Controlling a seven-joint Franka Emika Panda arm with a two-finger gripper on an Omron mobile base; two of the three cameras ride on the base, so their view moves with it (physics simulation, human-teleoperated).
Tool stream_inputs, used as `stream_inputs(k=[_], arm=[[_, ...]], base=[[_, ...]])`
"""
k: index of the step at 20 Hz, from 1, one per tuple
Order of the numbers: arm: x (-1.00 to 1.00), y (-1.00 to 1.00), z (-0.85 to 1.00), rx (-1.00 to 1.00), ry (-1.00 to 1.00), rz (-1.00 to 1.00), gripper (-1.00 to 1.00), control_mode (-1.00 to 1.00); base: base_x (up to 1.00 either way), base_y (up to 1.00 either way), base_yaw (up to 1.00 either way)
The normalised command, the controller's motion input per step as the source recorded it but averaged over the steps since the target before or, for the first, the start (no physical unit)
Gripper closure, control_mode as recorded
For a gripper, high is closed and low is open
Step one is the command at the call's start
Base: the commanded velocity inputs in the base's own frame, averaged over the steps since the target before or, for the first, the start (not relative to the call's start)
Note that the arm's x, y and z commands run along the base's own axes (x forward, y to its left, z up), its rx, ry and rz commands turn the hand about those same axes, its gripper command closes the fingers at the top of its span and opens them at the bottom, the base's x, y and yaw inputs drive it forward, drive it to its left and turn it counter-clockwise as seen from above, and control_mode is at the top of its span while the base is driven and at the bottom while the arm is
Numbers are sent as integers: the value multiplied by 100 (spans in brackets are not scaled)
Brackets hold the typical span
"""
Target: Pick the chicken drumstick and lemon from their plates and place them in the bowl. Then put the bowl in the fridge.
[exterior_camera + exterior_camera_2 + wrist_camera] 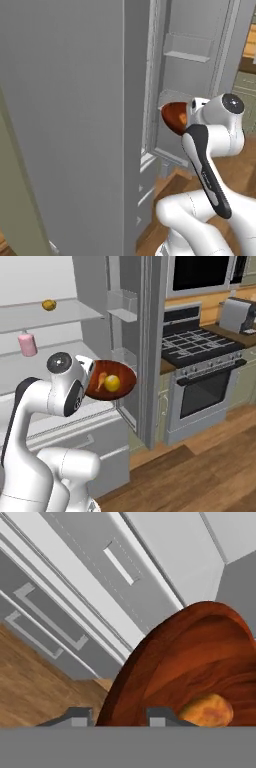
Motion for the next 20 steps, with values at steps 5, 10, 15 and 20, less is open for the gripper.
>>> stream_inputs(k=[5,10,15,20], arm=[[0,0,0,0,0,0,100,100],[0,0,0,0,0,0,100,100],[0,0,0,0,0,0,100,100],[0,0,0,0,0,0,100,100]], base=[[-2,-22,62],[9,-52,68],[28,-48,69],[6,-11,58]])
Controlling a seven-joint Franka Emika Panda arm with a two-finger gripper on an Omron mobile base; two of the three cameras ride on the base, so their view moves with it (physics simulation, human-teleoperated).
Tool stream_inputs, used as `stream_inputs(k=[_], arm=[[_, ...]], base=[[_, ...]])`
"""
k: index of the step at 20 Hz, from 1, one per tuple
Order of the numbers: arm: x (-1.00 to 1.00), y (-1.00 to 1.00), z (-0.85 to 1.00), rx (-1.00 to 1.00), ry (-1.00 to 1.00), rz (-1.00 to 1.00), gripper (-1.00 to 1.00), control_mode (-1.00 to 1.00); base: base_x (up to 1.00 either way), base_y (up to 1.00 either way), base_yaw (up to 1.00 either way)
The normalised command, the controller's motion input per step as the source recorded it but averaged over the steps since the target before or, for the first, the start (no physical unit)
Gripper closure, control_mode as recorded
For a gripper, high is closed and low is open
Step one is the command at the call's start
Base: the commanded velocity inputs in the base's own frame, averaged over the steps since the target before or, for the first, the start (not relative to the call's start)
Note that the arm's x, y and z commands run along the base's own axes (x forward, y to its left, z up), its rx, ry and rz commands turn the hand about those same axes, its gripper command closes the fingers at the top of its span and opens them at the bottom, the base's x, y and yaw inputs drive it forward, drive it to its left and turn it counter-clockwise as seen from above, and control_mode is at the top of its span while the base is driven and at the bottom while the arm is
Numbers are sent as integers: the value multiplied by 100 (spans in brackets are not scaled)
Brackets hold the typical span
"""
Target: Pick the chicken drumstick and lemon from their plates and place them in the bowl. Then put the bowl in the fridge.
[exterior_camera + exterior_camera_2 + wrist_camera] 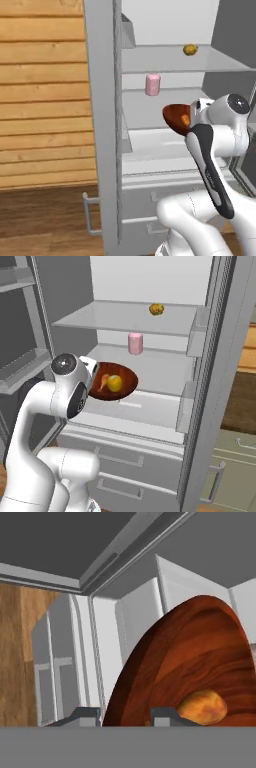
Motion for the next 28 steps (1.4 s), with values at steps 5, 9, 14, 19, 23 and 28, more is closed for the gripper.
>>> stream_inputs(k=[5,9,14,19,23,28], arm=[[0,0,0,0,0,0,100,100],[0,0,0,0,0,0,100,100],[0,0,0,0,0,0,100,100],[0,0,0,0,0,0,100,100],[0,0,0,0,0,0,100,100],[0,0,0,0,0,0,100,100]], base=[[14,-15,16],[32,-8,-24],[38,2,-29],[22,0,-13],[48,0,-6],[51,0,0]])
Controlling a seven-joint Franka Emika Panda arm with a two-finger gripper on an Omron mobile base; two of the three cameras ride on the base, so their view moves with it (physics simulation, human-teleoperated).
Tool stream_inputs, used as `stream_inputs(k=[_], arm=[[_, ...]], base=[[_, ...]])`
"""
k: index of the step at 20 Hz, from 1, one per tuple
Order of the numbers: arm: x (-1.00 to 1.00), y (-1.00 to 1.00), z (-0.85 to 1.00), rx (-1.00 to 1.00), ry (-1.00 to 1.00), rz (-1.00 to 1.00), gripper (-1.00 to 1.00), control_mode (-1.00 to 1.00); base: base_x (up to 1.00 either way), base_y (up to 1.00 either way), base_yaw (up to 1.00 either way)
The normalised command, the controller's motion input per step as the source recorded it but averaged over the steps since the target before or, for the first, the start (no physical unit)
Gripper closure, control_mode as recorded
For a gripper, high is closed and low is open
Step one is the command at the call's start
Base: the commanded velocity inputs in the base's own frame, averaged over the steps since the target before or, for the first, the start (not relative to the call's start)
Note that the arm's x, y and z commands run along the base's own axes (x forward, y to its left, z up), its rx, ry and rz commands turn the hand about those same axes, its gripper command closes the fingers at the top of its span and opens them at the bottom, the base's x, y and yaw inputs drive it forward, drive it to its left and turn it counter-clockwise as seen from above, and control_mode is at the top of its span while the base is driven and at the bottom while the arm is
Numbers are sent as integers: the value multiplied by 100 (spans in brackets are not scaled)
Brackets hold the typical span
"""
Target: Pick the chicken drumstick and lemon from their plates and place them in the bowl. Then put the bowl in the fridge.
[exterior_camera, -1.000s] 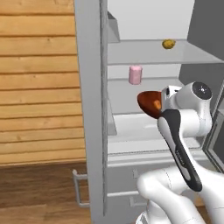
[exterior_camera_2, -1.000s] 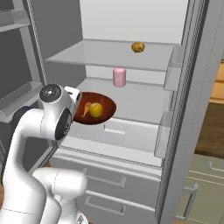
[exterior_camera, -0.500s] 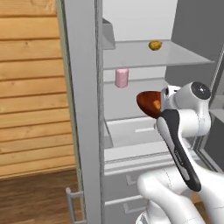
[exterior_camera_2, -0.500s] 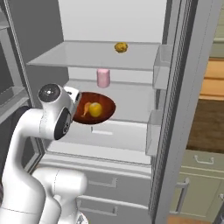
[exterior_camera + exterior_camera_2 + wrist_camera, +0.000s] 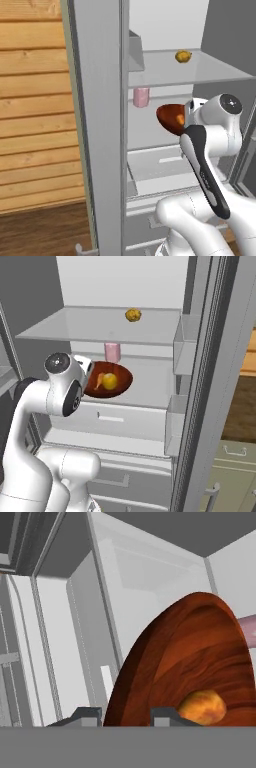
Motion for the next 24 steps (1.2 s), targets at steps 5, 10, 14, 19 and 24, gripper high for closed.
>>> stream_inputs(k=[5,10,14,19,24], arm=[[12,-13,-11,0,0,2,100,-100],[45,-39,-61,0,-4,10,100,-100],[65,-14,-48,0,-8,6,100,-100],[77,0,-25,0,-2,0,100,-100],[74,0,0,0,1,0,100,-100]], base=[[17,-2,0],[0,0,0],[0,0,0],[0,0,0],[0,0,0]])
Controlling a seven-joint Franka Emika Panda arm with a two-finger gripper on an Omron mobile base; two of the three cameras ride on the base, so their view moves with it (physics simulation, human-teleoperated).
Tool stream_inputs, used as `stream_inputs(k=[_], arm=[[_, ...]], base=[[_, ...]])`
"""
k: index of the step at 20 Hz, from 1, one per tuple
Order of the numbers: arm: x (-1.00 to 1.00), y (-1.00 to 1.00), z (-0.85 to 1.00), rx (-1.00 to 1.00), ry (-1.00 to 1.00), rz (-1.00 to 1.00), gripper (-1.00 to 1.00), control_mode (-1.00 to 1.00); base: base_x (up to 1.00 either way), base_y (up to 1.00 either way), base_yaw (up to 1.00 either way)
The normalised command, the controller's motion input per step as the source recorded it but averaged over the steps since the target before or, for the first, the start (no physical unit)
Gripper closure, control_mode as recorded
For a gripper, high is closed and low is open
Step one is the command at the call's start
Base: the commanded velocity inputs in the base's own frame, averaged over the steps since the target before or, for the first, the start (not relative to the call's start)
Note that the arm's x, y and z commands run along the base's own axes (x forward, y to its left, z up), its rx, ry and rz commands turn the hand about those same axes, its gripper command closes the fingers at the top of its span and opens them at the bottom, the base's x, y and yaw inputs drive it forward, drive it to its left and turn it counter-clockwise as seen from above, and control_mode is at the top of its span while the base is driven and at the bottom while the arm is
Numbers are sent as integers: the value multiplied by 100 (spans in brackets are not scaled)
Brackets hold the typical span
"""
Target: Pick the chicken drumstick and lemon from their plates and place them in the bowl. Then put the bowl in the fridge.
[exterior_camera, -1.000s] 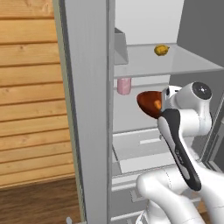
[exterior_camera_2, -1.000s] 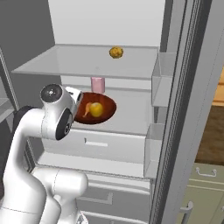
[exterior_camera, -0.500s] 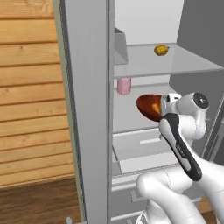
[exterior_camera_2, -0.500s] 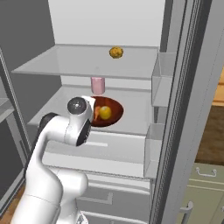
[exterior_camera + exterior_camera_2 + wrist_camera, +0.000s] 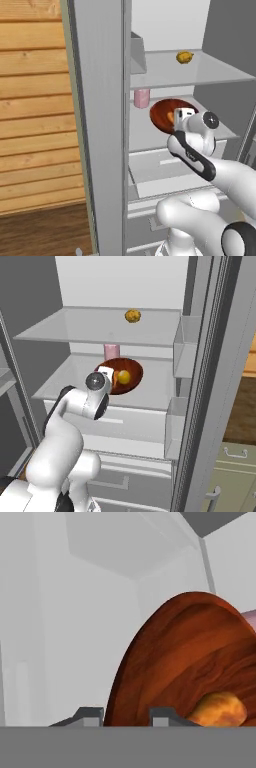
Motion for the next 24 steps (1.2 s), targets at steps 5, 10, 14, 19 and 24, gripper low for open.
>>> stream_inputs(k=[5,10,14,19,24], arm=[[33,0,0,0,1,0,100,-100],[9,0,1,0,0,0,-100,-100],[-6,0,36,0,0,-3,-100,-100],[-66,0,38,0,0,-13,-100,-100],[-82,0,28,8,0,-23,-100,-100]], base=[[0,0,0],[0,0,0],[0,0,0],[0,0,0],[0,0,0]])
